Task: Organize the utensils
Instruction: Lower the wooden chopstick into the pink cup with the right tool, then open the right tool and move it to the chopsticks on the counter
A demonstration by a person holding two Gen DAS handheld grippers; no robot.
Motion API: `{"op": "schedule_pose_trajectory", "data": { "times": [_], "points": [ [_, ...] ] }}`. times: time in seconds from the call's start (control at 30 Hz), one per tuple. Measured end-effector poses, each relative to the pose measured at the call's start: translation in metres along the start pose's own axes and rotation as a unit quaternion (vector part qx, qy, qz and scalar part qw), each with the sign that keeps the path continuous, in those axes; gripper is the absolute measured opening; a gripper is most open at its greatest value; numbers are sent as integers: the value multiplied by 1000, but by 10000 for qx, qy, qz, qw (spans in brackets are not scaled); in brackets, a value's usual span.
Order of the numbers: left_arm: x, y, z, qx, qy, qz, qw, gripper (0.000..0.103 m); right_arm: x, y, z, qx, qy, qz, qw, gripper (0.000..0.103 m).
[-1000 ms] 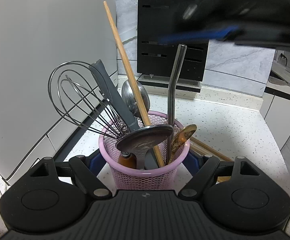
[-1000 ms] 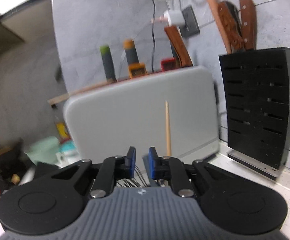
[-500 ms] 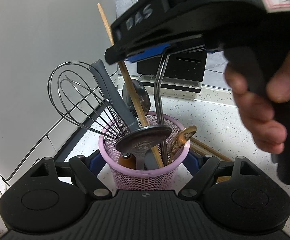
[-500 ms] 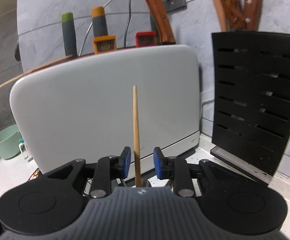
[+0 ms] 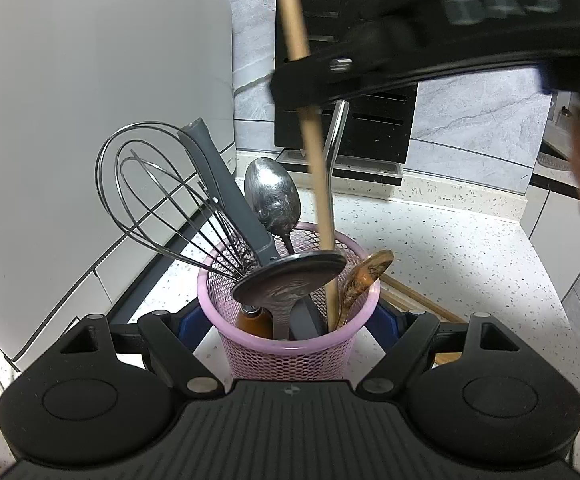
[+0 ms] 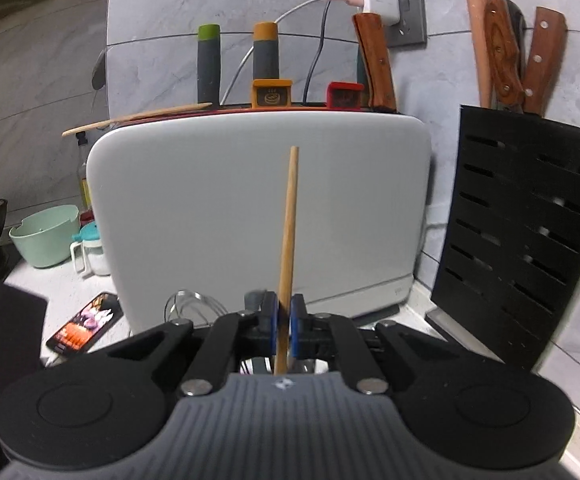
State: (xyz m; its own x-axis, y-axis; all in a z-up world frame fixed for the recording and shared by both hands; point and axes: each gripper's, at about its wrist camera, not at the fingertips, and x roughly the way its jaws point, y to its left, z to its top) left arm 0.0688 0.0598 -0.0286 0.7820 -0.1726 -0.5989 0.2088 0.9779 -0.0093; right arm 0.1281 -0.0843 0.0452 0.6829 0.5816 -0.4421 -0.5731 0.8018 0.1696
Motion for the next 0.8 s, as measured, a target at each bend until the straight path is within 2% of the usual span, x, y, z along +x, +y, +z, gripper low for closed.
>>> {"op": "schedule_pose_trajectory", "data": {
  "times": [0.17,0.5,0.53,0.57,0.63,0.73,0.8],
  "points": [
    [0,0,0,5,-1,-3,10000,93,-5,-4,-10,34,144,-39,9999,3],
    [0,1,0,10,-2,-8,10000,93,-17,-11,-17,22,-5,-222,9998,5],
    [0,1,0,12,-4,-7,10000,93,-20,-12,-18,9,-14,-228,9997,8],
    [0,1,0,10,-5,-9,10000,93,-24,-14,-18,7,14,-227,9997,23],
    [0,0,0,7,-3,-7,10000,93,-34,-19,-20,97,-39,-219,9997,44],
    [0,1,0,9,-3,-2,10000,93,-42,-31,-28,321,123,-196,9992,42],
    [0,1,0,5,-2,1,10000,93,-42,-41,-37,501,283,-330,9978,39]
  ]
}}
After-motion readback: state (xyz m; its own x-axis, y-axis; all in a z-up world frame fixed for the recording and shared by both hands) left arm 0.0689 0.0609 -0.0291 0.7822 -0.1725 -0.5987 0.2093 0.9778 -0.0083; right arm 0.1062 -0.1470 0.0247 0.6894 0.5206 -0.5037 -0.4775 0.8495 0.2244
